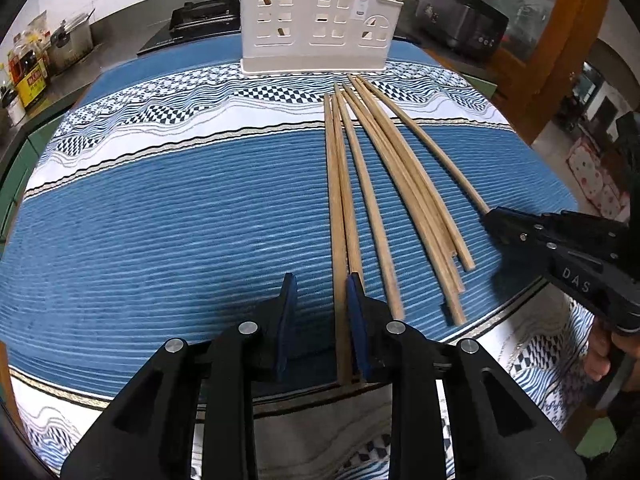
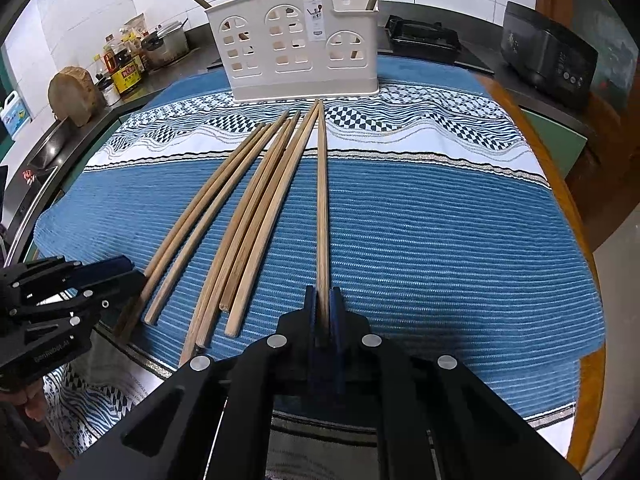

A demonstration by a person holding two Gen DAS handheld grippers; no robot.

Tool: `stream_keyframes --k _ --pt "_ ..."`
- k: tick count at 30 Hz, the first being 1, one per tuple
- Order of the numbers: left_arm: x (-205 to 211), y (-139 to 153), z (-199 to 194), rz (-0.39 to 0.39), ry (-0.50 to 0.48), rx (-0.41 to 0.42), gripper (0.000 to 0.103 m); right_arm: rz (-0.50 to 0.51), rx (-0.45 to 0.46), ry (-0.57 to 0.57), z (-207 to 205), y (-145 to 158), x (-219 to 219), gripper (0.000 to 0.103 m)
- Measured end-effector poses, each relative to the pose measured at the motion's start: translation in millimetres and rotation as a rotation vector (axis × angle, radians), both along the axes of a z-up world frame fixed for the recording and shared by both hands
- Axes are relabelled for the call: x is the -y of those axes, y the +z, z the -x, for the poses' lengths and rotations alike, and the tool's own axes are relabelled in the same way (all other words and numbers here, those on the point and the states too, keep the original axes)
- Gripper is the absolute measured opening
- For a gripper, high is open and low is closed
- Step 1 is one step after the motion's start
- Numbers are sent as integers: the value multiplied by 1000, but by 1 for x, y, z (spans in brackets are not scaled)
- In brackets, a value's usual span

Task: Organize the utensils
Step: 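Lower the right tool onto another chopstick and close it while the left tool grasps one too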

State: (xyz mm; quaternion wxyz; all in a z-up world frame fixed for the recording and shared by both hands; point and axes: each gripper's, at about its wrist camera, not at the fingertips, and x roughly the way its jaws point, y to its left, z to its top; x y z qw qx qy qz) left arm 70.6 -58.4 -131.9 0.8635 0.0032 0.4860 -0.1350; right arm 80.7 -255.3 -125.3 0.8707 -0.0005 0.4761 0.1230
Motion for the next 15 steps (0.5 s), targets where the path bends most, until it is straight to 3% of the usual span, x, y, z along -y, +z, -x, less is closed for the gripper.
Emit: stream_keyframes --k 8,15 --pt "4 -3 5 -38 42 23 13 -6 -4 -2 1 -1 1 7" --pt "3 -4 5 -33 45 38 12 -11 -3 -9 -2 -5 0 7"
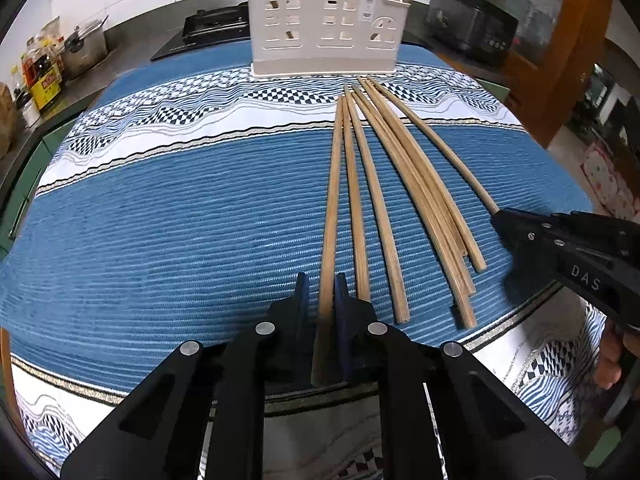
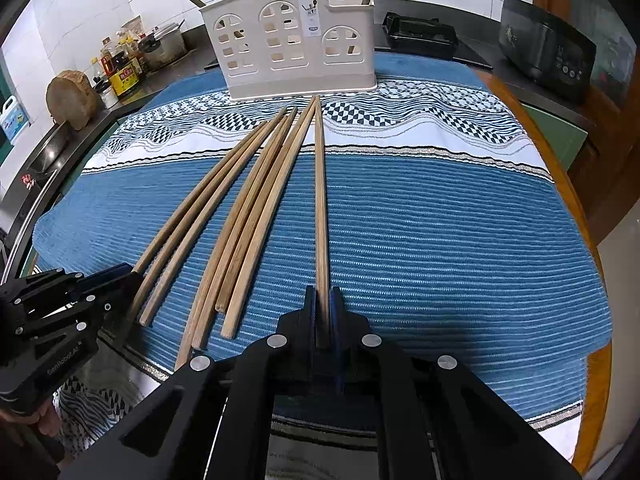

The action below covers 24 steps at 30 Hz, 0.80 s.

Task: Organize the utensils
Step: 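Lower the right tool onto another chopstick and close it while the left tool grasps one too, then carry the right tool's chopstick up into the holder slot while the left tool inserts its chopstick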

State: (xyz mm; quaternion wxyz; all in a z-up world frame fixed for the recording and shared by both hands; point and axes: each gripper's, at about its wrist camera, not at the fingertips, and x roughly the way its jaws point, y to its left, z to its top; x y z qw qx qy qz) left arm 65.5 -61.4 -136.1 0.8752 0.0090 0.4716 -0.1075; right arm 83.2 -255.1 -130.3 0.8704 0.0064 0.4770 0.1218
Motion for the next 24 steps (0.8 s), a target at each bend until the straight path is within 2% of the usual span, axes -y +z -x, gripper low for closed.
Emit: stream_keyframes --k 4,8,19,24 --pt "-7 2 -2 50 -1 -7 6 0 12 4 1 5 0 7" --pt "-13 11 0 96 -8 0 5 -7 53 5 7 21 4 7" --pt "-21 65 6 154 -50 133 5 3 280 45 19 111 7 7" --pt "-25 76 1 159 -54 163 5 -11 321 63 12 134 9 7"
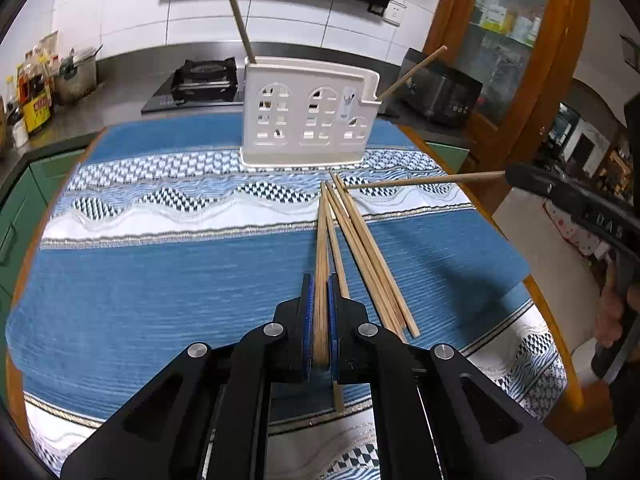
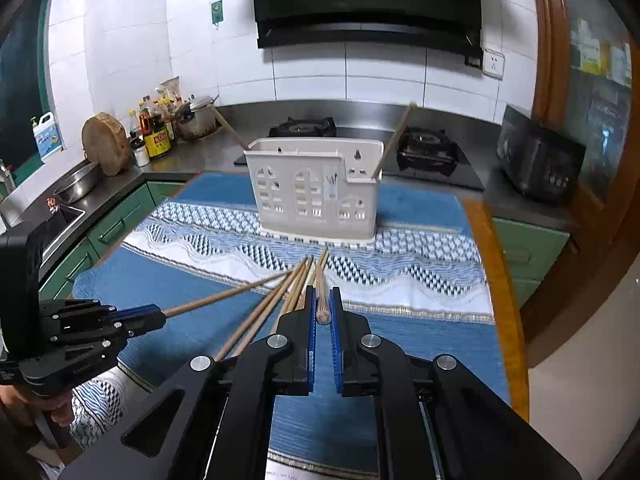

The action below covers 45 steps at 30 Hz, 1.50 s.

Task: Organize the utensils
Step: 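Carry the right tool's chopstick up into the holder slot while the left tool inserts its chopstick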

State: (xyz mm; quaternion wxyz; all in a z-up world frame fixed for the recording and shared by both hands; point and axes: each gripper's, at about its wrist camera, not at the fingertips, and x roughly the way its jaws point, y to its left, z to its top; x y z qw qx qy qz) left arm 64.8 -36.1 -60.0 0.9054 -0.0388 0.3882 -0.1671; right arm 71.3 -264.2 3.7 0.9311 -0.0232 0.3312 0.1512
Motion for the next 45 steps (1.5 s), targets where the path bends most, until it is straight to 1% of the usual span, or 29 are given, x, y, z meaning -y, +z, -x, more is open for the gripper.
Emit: stream_keyframes --k 8,11,15,17,21,23,24,27,29,31,33,35,42,45 --pt "-13 23 -15 22 -1 32 5 -7 45 40 -18 36 6 7" --pt "-14 34 -22 29 -8 46 5 -28 58 60 -29 58 12 7" --pt "-17 51 -35 27 -27 75 5 -34 106 83 -43 99 20 7" --pt "-17 57 -39 20 -34 88 5 -10 136 95 -51 124 23 7" --pt "-15 74 -47 2 -52 125 5 25 171 108 -70 159 25 7" --pt "-15 82 -51 7 -59 135 5 41 184 102 -78 168 26 7" --pt "-15 86 -53 7 -62 140 5 50 162 105 -89 172 25 7" --pt "-14 98 -56 11 -68 164 5 78 105 104 -114 167 19 7" --pt "-15 110 -59 19 -74 184 5 111 64 104 -131 158 14 7" --pt "-16 120 -60 21 -75 207 5 123 21 113 -144 147 9 7" --pt "-17 136 -66 32 -77 236 5 129 -8 113 -155 136 5 7" --pt "-16 149 -72 38 -80 261 5 114 -51 122 -168 124 2 7" --pt "-5 210 -96 22 -72 414 5 117 -116 111 -193 95 -7 7" --pt "2 227 -111 15 -57 458 5 99 -122 103 -197 89 -5 7"
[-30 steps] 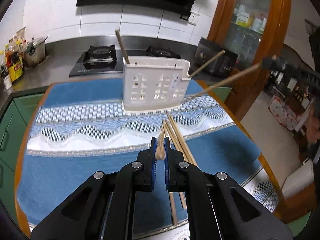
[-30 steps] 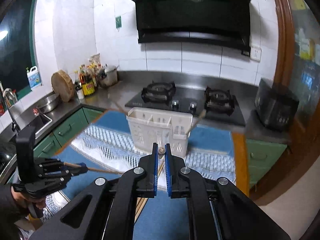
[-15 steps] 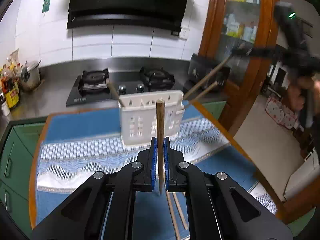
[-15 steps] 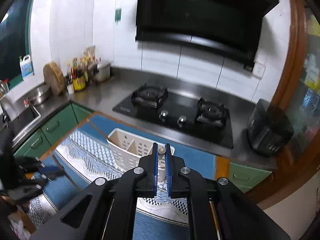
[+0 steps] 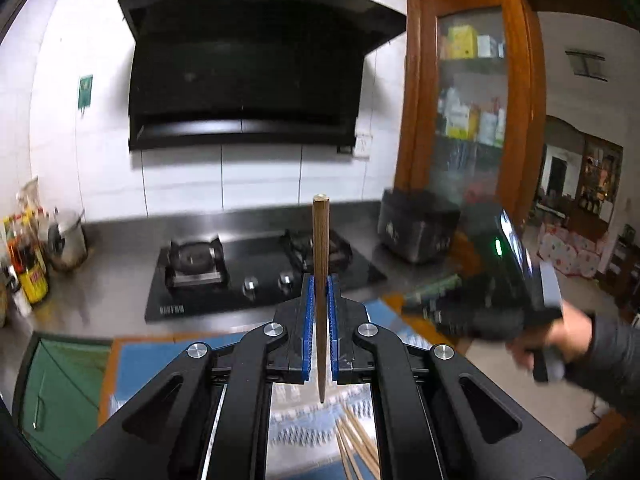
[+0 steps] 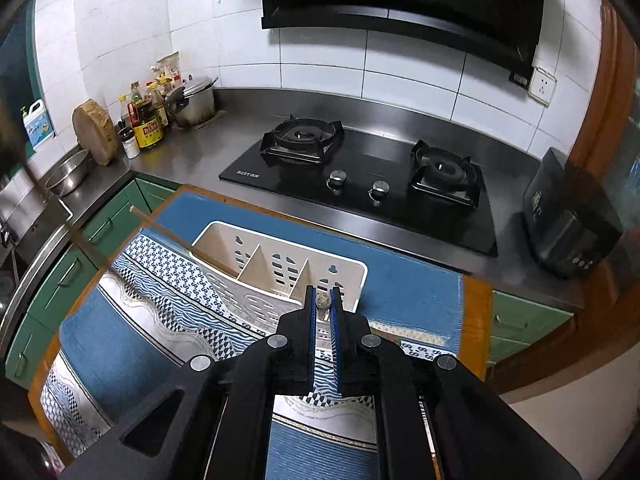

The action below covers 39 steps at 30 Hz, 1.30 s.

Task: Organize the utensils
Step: 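Carry the right tool's chopstick up into the holder slot while the left tool inserts its chopstick, then open the right tool to leave its chopstick in the holder while the left tool releases its own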

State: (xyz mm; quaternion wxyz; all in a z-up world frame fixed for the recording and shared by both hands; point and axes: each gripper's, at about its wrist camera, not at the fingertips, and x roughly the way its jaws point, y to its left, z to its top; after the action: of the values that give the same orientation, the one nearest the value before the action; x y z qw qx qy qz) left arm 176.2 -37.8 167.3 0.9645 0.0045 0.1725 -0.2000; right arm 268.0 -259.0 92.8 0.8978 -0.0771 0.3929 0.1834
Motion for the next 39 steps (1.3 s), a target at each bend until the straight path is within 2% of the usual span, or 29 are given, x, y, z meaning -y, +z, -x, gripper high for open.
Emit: stream_keyframes --k 5,8,17,23,29,34,39 --pt "9 12 -28 -24 56 50 5 -8 49 -17 9 5 8 9" --pt "13 8 -46 -20 79 45 5 1 98 -17 24 10 13 13" --pt "14 -31 -81 -7 139 -6 5 -64 142 -8 69 7 24 16" --pt "8 -57 -93 -2 157 -64 5 -103 121 -13 98 -16 26 18" --pt "8 -76 -96 -20 147 -110 6 -138 53 -26 126 -58 19 19" --pt "9 -82 -97 -34 144 -131 6 -164 -22 -41 151 -97 10 18" --pt "11 -76 -93 -25 138 -119 8 -138 -89 -25 173 -132 -4 18"
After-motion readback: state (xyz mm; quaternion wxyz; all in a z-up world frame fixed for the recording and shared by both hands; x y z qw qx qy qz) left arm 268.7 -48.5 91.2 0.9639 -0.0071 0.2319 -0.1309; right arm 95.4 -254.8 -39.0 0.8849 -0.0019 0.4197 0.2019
